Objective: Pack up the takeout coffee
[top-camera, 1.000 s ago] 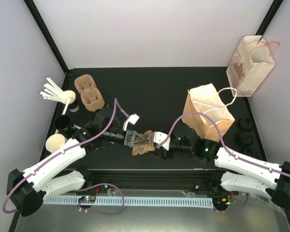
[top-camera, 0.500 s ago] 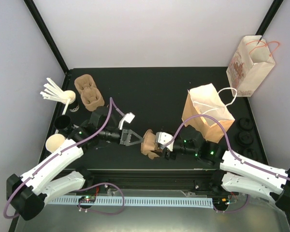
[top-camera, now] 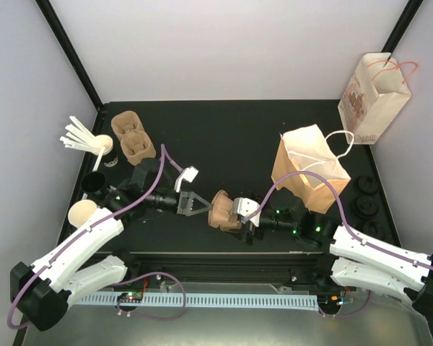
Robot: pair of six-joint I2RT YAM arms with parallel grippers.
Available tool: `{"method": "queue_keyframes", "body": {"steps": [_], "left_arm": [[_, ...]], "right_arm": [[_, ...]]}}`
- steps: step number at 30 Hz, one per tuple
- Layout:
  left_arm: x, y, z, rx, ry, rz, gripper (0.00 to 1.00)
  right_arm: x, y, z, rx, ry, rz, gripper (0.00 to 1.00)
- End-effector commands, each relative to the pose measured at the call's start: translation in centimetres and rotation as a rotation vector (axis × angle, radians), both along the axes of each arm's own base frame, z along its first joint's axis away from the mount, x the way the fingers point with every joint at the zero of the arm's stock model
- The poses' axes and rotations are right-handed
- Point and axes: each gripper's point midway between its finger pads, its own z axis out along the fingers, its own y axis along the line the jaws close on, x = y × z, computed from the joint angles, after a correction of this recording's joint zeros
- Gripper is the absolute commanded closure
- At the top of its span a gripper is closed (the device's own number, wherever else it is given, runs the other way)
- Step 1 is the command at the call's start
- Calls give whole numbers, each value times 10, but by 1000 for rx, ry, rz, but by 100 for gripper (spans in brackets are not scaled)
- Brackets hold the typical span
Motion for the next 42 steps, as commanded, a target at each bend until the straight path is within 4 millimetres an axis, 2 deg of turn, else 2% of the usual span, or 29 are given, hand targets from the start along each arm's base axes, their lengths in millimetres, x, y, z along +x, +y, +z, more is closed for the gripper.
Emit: {"method": "queue_keyframes", "body": {"steps": [1,4,7,13,17,20,23,25,30,33,37,42], "left_arm": [[-2,-3,17,-69,-30,-23,98],[-1,-1,20,-51,-56,-15,98],[5,3,18,4,-100,12,98],[25,25,10,202,-189,136,99],[31,38,14,273,-244,190,98],[35,46,16,319,-281,222,98],[44,64,9,429,-313,292,98],[46,68,7,462,-325,302,98],[46,59,-4,459,-333,270,98],[45,53,-11,441,-327,252,99],[43,44,-17,413,-316,225,98],[43,34,-24,403,-310,200,98]], "right_arm": [[-4,5,9,52,14,14,0],[2,8,21,109,52,-36,0],[19,6,34,197,152,-177,0],[36,-2,37,250,288,-350,0],[39,-4,50,293,391,-416,0],[49,-7,63,339,537,-546,0],[46,1,76,345,640,-553,0],[45,7,80,379,706,-549,0],[52,7,66,481,884,-644,0],[50,14,58,494,919,-596,0],[51,26,36,386,955,-621,0],[50,43,26,316,980,-610,0]]}}
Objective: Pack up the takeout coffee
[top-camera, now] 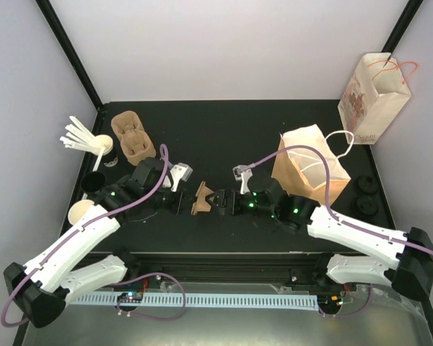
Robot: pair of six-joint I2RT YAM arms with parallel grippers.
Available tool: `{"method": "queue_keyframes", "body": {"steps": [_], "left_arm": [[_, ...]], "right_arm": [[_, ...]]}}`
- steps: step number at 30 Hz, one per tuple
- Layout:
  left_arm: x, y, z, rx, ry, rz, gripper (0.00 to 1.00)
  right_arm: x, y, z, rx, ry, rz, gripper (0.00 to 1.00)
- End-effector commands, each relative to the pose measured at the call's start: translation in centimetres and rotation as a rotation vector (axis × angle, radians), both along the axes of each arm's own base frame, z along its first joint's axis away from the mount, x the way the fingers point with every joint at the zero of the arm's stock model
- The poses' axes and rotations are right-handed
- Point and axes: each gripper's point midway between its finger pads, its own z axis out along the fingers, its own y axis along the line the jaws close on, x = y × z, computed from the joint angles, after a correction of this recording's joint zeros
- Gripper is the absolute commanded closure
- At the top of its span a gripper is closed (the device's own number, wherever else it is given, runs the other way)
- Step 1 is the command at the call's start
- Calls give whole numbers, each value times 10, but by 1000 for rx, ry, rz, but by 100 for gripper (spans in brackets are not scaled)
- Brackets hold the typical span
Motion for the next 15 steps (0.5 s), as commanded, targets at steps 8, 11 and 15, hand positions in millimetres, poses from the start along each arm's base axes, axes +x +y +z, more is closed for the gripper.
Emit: {"method": "queue_keyframes", "body": {"steps": [8,11,15], "left_arm": [[-1,-26,1,-97,0,-75,98],[-1,-27,-2,-97,8,-78,98],[-2,-28,-3,-102,16,-78,98]], "right_arm": [[12,12,-6,-17,49,-58,2],[15,11,-18,-42,68,-81,5],[17,7,-33,-87,95,-108,6]]}}
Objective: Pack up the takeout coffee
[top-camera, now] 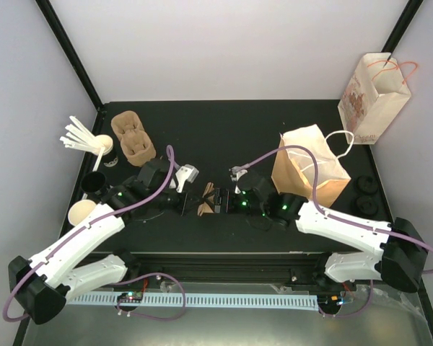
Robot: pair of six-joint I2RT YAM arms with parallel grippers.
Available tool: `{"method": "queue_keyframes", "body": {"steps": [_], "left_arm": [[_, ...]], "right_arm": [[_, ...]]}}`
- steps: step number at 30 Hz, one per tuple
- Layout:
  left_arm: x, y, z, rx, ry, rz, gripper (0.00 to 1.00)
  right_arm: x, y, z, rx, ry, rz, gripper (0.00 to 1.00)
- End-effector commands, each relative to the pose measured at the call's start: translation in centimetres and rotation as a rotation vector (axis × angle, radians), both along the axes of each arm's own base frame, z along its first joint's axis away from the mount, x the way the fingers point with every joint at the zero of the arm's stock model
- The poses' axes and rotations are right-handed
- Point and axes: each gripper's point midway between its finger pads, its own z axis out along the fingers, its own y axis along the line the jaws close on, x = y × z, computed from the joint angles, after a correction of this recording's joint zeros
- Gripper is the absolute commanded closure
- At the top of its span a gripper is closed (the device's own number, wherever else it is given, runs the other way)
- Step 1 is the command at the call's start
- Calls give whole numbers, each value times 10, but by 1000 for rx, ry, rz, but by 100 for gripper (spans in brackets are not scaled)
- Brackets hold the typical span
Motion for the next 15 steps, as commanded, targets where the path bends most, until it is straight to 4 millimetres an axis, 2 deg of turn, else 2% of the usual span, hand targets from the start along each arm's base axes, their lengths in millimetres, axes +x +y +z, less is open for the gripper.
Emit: {"method": "queue_keyframes", "body": {"steps": [1,8,15], "left_arm": [[0,-5,2,-27,2,-9,98],[2,-4,5,-26,-3,3,98],[6,2,11,-3,-25,37,99]], "right_arm": [[6,-6,-9,-41,21,-61,7],[7,-40,-31,-128,50,-186,11],[5,-78,-44,-198,71,-312,16]]}}
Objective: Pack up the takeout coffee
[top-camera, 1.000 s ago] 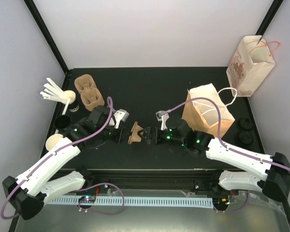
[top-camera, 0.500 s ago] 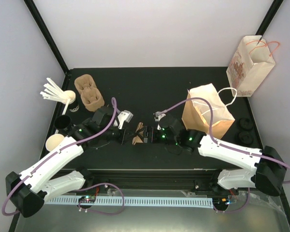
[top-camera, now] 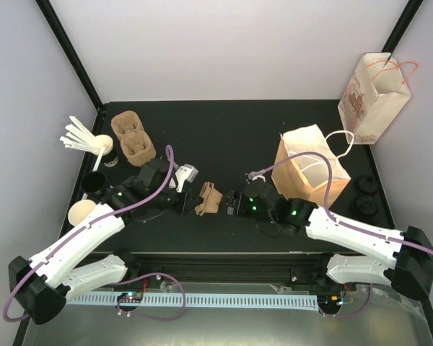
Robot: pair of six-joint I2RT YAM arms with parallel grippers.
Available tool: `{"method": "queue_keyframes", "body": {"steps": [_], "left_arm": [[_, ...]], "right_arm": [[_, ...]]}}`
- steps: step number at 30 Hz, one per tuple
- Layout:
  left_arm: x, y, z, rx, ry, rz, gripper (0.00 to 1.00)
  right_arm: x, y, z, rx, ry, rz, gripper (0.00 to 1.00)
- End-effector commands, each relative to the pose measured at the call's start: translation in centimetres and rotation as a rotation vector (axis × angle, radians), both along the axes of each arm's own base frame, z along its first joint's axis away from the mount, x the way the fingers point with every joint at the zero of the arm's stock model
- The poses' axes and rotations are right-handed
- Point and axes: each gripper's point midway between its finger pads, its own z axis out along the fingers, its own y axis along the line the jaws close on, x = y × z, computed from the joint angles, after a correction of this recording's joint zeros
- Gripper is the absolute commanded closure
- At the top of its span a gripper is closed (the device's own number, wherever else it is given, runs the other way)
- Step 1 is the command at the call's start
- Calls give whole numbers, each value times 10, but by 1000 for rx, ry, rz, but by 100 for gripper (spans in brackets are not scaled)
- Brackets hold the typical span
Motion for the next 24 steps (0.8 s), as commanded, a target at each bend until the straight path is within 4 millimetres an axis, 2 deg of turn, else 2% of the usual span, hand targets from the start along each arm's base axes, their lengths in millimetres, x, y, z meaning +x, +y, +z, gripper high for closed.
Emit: {"method": "queue_keyframes", "body": {"steps": [1,4,8,13,16,19,24], "left_arm": [[6,4,15,9,-39,37,98],[9,10,29,29,-73,61,99],[9,9,42,8,-94,53,98],[8,7,33,17,-67,41,98],[3,-3,27,-29,-24,1,98],[-1,-11,26,-75,2,-24,98],[-5,-20,23,-119,30,-61,98]], "right_arm": [[2,-40,-22,-118,24,-141,16],[1,-43,-23,-121,16,-139,16],[-6,-26,-11,-57,-30,-15,17],[-14,-5,20,67,-110,112,13],[-19,12,42,139,-155,200,6],[-20,27,56,159,-167,258,2],[-14,37,52,130,-137,253,0]]}}
